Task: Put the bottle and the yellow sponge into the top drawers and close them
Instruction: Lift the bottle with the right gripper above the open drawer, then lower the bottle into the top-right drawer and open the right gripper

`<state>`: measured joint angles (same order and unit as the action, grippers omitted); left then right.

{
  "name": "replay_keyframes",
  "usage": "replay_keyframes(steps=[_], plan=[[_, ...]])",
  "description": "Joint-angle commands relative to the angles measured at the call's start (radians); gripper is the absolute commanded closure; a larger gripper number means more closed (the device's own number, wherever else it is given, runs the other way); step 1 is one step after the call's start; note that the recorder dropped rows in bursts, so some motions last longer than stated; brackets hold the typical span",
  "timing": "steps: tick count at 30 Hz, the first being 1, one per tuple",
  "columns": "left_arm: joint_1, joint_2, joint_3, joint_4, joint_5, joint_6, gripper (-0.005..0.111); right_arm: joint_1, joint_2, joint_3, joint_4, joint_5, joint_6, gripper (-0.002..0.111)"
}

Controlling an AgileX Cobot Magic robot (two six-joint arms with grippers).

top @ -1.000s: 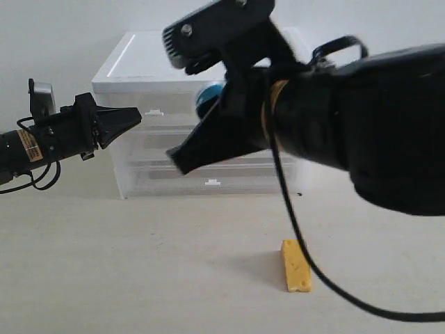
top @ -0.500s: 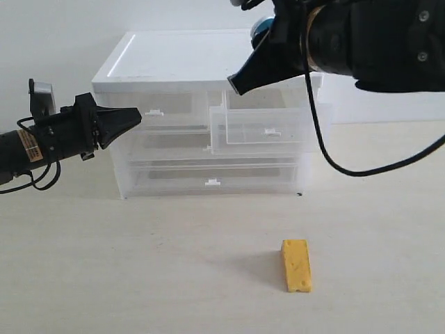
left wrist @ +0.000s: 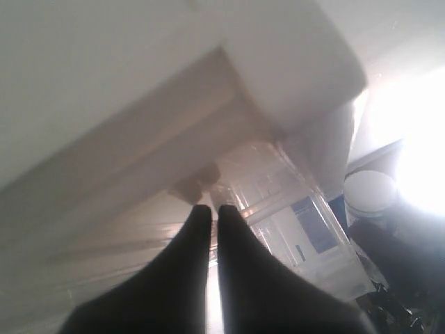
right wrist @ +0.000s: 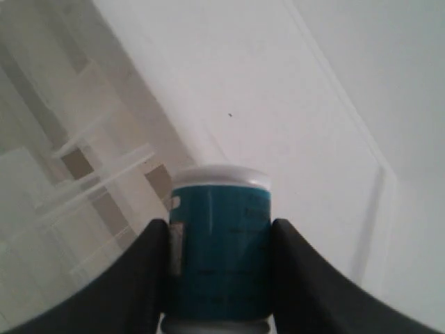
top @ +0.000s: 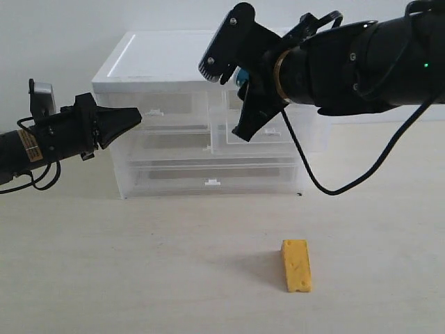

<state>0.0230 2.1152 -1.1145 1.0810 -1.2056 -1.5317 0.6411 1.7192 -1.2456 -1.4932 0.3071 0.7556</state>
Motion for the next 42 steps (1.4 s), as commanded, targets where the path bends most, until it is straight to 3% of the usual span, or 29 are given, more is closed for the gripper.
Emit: replay_keyframes(steps=[1,5,10,12,23,30,33,36,38,42], plan=[[-0.005,0.002,-0.005,-0.016,0.005,0.006,0.103,-0.006,-0.001,-0.012,-0.028,0.022,-0.022,0.108],[-0.005,0.002,-0.005,-0.016,0.005,0.006,0.103,-0.006,-0.001,-0.012,-0.016,-0.024,-0.022,0.106],[-0.005,0.002,-0.005,-0.016,0.005,0.006,0.103,-0.004,-0.001,-0.012,0.003,-0.043,-0.022,0.073],[-0.005,0.002,-0.005,-0.016,0.005,0.006,0.103,-0.004,-0.001,-0.012,0.006,-0.034,-0.022,0.067],[-0.005,0.002,-0.005,-0.016,0.007,0.014,0.103,-0.004,-0.005,-0.012,0.058,-0.007,0.020,0.068],[-0.005,0.002,-0.005,-0.019,0.007,0.020,0.103,-0.004,-0.110,-0.012,0.244,-0.021,0.020,0.068],[-0.005,0.002,-0.005,-0.019,0.007,0.020,0.103,-0.004,-0.134,-0.011,0.495,0.017,0.013,0.069],[-0.005,0.002,-0.005,-0.019,0.007,0.020,0.103,-0.004,-0.137,-0.011,0.531,0.057,-0.003,0.088],[-0.005,0.002,-0.005,-0.019,0.007,0.020,0.103,-0.004,-0.128,-0.011,0.520,0.062,-0.003,0.108],[-0.005,0.002,-0.005,-0.013,0.010,0.020,0.103,-0.004,-0.083,-0.012,0.489,0.003,0.028,0.108]])
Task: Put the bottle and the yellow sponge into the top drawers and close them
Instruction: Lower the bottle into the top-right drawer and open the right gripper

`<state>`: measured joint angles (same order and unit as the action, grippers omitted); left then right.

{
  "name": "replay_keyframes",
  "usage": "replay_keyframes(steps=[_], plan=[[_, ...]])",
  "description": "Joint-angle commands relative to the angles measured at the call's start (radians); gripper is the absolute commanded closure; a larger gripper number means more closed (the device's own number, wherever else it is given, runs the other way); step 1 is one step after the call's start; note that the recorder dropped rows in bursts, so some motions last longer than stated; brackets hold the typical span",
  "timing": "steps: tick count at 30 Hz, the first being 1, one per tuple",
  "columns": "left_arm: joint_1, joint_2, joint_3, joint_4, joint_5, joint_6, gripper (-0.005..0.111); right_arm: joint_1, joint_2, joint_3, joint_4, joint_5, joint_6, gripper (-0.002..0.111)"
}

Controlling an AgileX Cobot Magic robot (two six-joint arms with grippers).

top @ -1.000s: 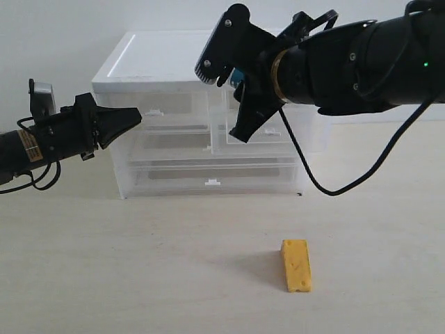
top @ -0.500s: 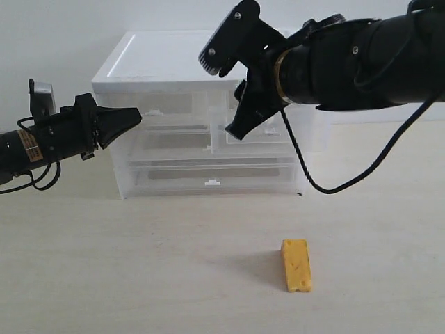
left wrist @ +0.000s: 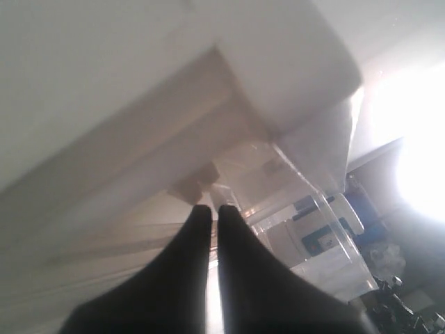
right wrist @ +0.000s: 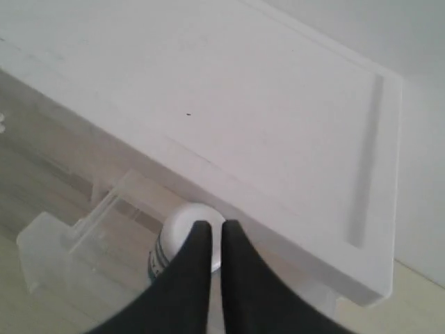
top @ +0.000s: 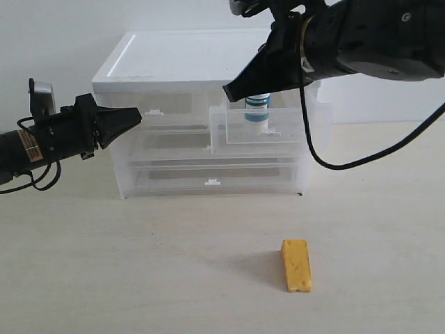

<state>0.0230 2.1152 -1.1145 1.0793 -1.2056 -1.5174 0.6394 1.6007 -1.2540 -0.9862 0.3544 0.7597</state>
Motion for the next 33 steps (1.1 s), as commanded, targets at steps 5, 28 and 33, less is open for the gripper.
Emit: replay_keyframes(steps=[5,28,33], plan=[[-0.005,0.002,-0.005,-0.007,0.010,0.006,0.103,-0.002,0.088,-0.015,-0.026,-0.112,0.057,0.108],[-0.005,0.002,-0.005,-0.014,0.010,0.006,0.103,-0.013,0.063,-0.063,0.032,0.013,0.048,0.108],[-0.005,0.002,-0.005,-0.017,0.010,0.006,0.103,-0.013,0.039,-0.065,0.065,-0.039,0.086,0.108]])
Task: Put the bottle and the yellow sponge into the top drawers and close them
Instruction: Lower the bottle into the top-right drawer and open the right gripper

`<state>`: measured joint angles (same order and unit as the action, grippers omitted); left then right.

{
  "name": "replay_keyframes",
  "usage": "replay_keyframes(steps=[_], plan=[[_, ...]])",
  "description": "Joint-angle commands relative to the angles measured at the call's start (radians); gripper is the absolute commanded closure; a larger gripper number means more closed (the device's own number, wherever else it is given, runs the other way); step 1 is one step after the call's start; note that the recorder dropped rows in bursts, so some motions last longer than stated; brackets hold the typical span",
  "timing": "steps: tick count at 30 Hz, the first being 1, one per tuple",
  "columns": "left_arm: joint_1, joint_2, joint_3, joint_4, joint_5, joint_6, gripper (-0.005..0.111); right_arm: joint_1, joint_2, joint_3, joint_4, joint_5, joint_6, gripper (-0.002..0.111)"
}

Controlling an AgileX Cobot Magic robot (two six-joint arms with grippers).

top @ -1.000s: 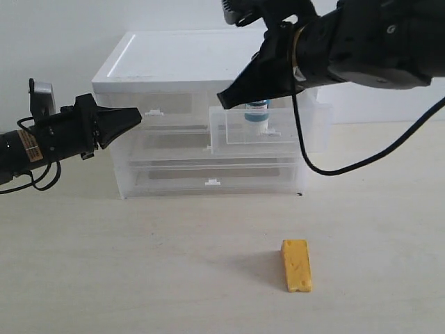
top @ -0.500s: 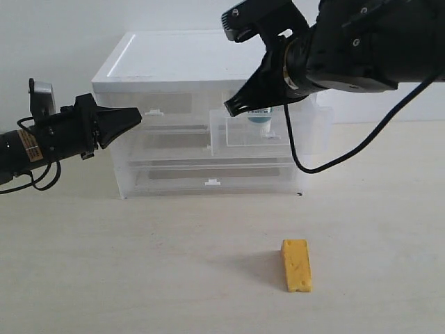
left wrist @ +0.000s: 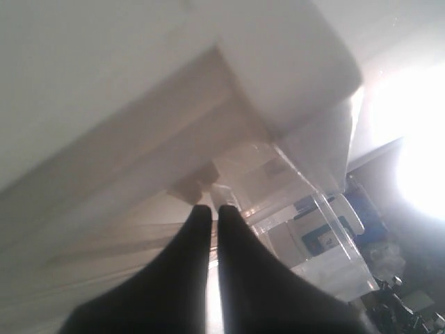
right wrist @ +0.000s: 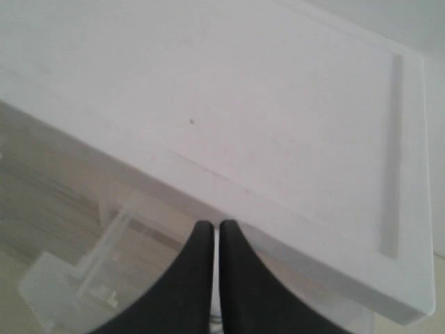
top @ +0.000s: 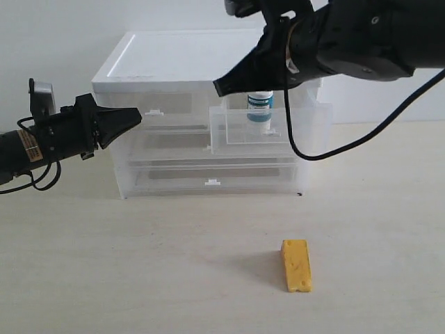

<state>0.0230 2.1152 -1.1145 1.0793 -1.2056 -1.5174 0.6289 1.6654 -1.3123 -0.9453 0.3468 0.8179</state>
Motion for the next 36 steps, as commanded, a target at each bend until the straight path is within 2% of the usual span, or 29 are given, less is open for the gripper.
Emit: replay_keyframes(steps=[1,12,19,29,36], plan=[[-0.005,0.002,-0.005,-0.017,0.010,0.006,0.103,-0.003,-0.018,-0.006,0.026,-0.024,0.028,0.108],[-0.005,0.002,-0.005,-0.016,0.010,0.006,0.103,-0.021,0.039,-0.006,0.020,0.091,-0.010,0.108],[-0.005,0.002,-0.005,-0.020,0.010,0.006,0.103,-0.052,0.041,-0.006,0.152,0.115,-0.144,0.108],[-0.005,0.002,-0.005,-0.020,0.010,0.006,0.103,-0.052,0.039,-0.006,0.133,0.225,-0.182,0.108],[-0.005,0.002,-0.005,-0.020,0.010,0.006,0.103,-0.052,-0.029,-0.008,0.158,0.149,-0.169,0.108]])
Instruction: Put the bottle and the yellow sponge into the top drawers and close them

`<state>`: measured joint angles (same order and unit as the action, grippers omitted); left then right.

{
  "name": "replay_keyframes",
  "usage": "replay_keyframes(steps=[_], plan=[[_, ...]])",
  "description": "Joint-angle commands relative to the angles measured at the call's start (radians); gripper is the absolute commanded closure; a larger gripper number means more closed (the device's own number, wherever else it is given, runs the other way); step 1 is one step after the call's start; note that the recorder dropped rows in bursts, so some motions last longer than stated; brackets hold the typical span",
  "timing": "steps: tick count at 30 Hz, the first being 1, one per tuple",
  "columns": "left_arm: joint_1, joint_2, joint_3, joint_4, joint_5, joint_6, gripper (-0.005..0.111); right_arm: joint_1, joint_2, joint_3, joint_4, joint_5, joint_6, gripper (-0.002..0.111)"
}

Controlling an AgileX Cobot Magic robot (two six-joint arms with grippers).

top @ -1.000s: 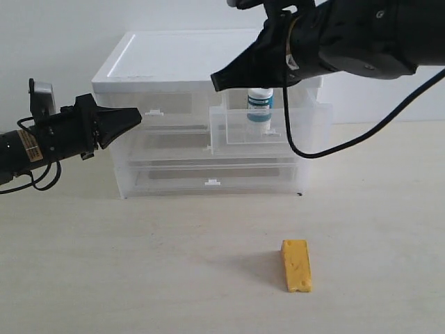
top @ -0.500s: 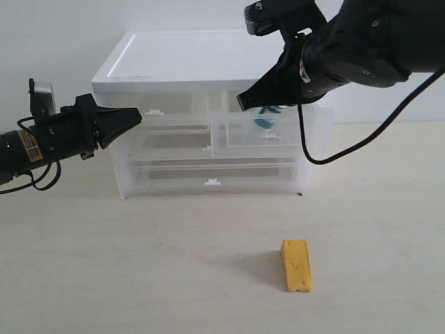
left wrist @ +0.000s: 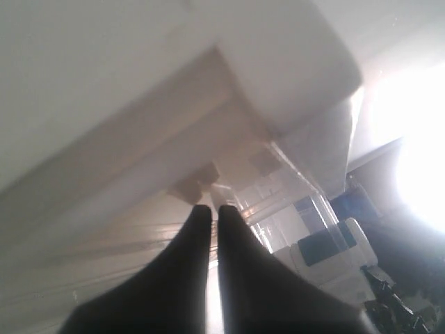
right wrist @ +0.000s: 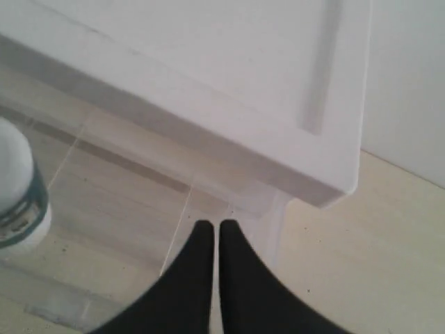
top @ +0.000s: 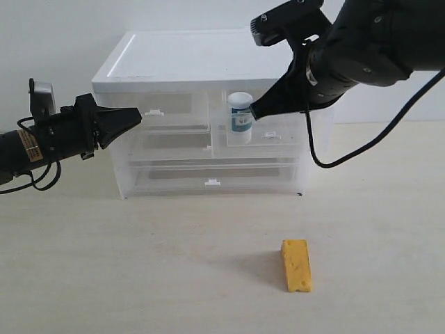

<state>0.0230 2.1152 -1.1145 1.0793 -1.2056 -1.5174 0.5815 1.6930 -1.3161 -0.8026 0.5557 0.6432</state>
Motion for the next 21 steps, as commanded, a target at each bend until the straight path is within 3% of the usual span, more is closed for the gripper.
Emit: replay_keyframes(steps=[1,5,9,21], plan=[[-0.005,0.002,-0.005,-0.020,0.010,0.006,0.103,-0.004,-0.068,-0.003,0.056,-0.097,-0.002,0.108],[-0.005,0.002,-0.005,-0.020,0.010,0.006,0.103,-0.003,-0.089,-0.003,0.326,-0.275,-0.143,0.108],[-0.005,0.002,-0.005,-0.018,0.010,0.006,0.103,0.009,-0.054,-0.003,0.561,-0.320,-0.307,0.108],[-0.005,0.002,-0.005,-0.020,0.010,0.006,0.103,0.033,0.002,-0.012,0.637,-0.350,-0.391,0.108]])
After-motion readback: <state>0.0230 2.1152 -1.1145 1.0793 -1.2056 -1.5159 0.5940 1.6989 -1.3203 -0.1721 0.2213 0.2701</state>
